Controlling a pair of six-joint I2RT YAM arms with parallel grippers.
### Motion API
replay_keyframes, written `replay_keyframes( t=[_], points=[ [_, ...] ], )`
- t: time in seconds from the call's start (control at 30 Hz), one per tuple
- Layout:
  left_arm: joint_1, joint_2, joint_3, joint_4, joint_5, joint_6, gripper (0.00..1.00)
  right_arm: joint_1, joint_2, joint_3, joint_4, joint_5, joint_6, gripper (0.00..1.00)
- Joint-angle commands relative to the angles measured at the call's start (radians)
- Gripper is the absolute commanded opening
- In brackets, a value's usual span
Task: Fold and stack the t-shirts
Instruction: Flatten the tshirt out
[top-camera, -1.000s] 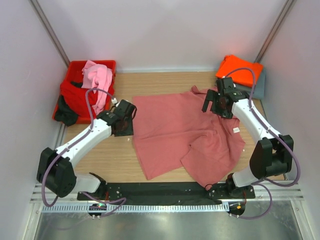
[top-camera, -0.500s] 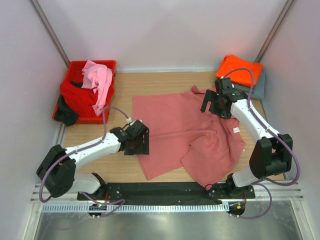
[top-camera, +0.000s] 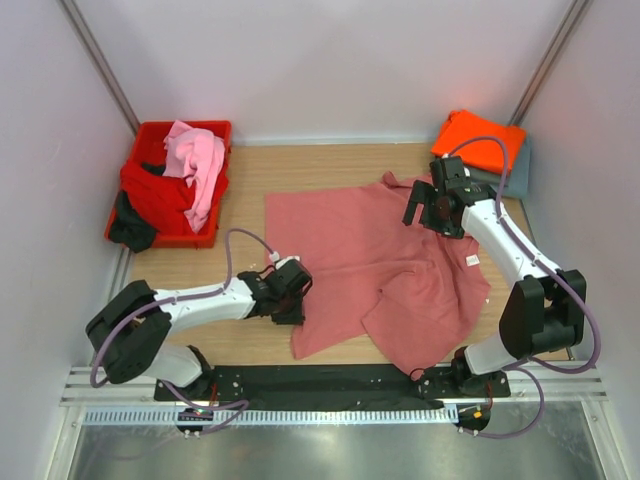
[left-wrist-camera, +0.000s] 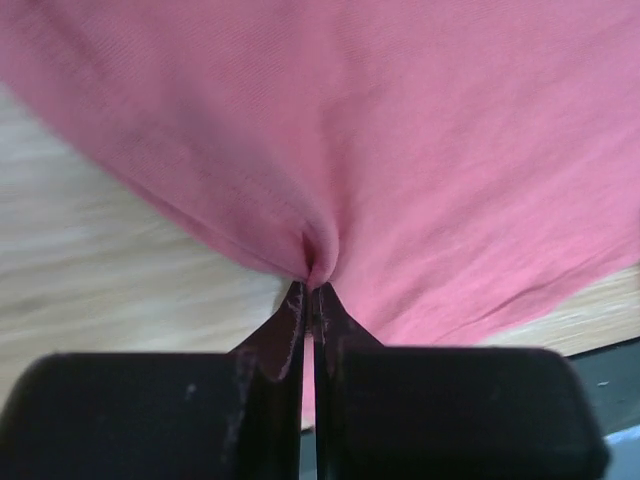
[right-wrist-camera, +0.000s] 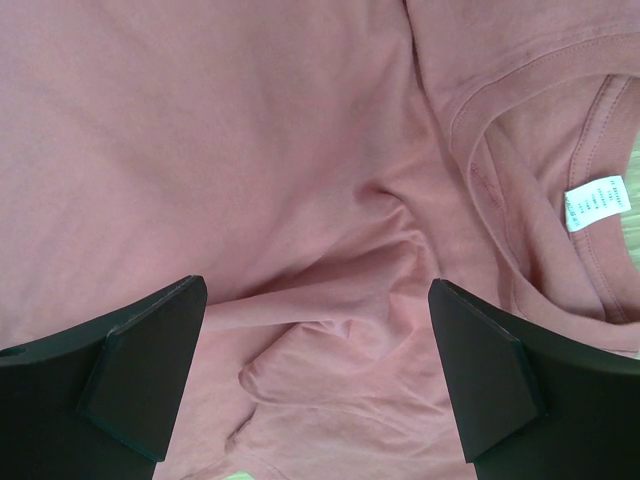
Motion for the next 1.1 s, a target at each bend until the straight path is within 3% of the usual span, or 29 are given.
replay_keyframes(
  t=[0.0, 0.07, 0.17, 0.3, 0.4, 0.47, 0.67, 0.7, 0.77, 0.8, 0.93, 1.07],
  points=[
    [0.004, -0.113, 0.001, -0.206, -0.125, 0.039, 0.00, 0.004, -0.031, 0.012, -0.005, 0.054, -0.018, 1.00],
    [0.046, -0.265, 0.056, -0.396, -0.202, 0.056, 0.00, 0.002, -0.027, 0.012, -0.008, 0.074, -0.019, 1.00],
    [0.073, -0.428, 0.110, -0.506, -0.210, 0.026, 0.00, -0.001, -0.012, 0.007, 0.004, 0.081, -0.012, 1.00],
    [0.109, -0.495, 0.208, -0.672, -0.246, 0.012, 0.00, -0.001, 0.021, 0.017, 0.026, 0.068, 0.008, 1.00],
    [0.115, -0.527, 0.243, -0.755, -0.284, 0.016, 0.11, -0.003, 0.059, 0.044, 0.030, 0.056, 0.011, 1.00],
    [0.129, -0.530, 0.260, -0.822, -0.302, 0.019, 0.11, -0.001, 0.082, 0.066, 0.033, 0.053, 0.010, 1.00],
    [0.141, -0.564, 0.306, -0.922, -0.366, 0.042, 0.34, -0.001, 0.217, 0.231, 0.033, 0.021, 0.005, 1.00],
    [0.152, -0.567, 0.314, -0.933, -0.380, 0.064, 0.56, -0.001, 0.240, 0.268, 0.024, 0.018, 0.002, 1.00],
    [0.162, -0.566, 0.337, -0.916, -0.389, 0.102, 0.87, 0.000, 0.321, 0.379, -0.008, 0.016, 0.004, 1.00],
    [0.176, -0.556, 0.345, -0.887, -0.402, 0.146, 0.92, 0.002, 0.355, 0.414, -0.005, 0.012, 0.002, 1.00],
    [0.219, -0.498, 0.375, -0.735, -0.275, 0.310, 0.97, 0.002, 0.553, 0.637, -0.097, -0.010, -0.004, 0.94],
    [0.233, -0.491, 0.331, -0.568, -0.254, 0.412, 0.96, 0.002, 0.721, 0.804, -0.100, -0.053, 0.001, 0.72]
  ],
)
